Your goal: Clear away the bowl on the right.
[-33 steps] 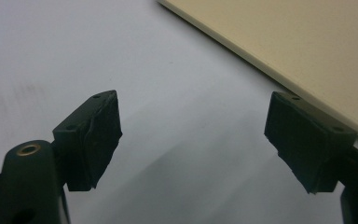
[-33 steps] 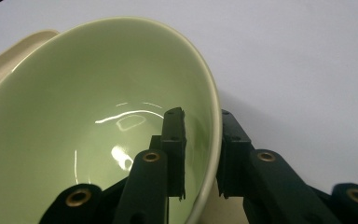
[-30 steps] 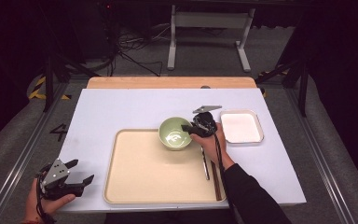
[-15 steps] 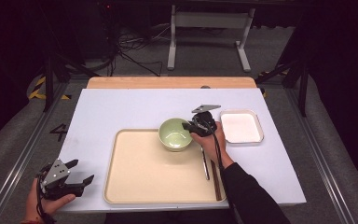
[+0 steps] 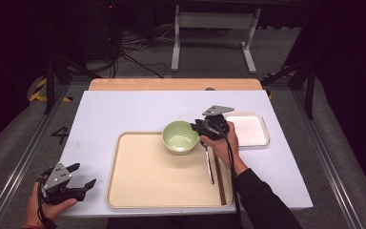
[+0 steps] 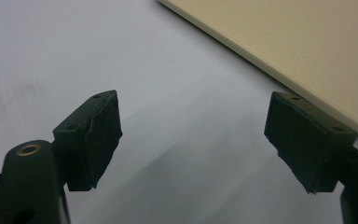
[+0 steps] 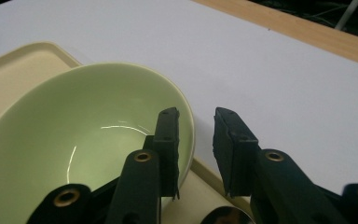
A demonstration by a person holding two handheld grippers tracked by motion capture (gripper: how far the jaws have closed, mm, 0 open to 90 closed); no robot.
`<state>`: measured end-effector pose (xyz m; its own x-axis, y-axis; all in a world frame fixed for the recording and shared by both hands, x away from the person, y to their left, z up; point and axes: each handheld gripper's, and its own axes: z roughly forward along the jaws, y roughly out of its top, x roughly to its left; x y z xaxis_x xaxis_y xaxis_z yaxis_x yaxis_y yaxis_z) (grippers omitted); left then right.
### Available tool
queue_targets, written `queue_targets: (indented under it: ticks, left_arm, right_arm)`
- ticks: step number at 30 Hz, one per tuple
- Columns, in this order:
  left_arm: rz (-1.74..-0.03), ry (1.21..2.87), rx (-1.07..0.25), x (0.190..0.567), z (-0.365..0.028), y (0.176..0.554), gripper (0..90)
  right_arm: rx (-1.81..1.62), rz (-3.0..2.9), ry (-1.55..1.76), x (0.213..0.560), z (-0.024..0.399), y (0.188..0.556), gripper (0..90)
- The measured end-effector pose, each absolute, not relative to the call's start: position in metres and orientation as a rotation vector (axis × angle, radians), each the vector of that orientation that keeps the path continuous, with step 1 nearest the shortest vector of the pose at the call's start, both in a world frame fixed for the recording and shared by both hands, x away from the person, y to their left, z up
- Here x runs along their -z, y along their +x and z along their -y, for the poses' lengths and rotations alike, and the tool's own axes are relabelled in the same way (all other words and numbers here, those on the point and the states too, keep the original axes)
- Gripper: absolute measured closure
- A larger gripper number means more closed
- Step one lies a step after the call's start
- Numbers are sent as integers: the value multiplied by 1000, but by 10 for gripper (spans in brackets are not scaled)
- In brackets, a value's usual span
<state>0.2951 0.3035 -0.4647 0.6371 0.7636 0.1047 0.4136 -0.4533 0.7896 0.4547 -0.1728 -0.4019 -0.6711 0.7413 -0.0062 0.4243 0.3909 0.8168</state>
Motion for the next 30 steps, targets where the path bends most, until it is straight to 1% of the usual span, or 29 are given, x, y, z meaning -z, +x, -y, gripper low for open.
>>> queue_targets:
  ticks: [13,20,30]
  left_arm:
    - [-922,2104,-569,465,-302,295,198]
    - [-924,2098,-586,464,-304,295,197]
    - [-927,2102,-581,465,-302,295,197]
  right_arm:
    - [-1211,-2269,890,381,206,434,687]
    - [-1178,-2280,834,375,221,424,652]
    - [-1173,-2254,883,371,264,417,600]
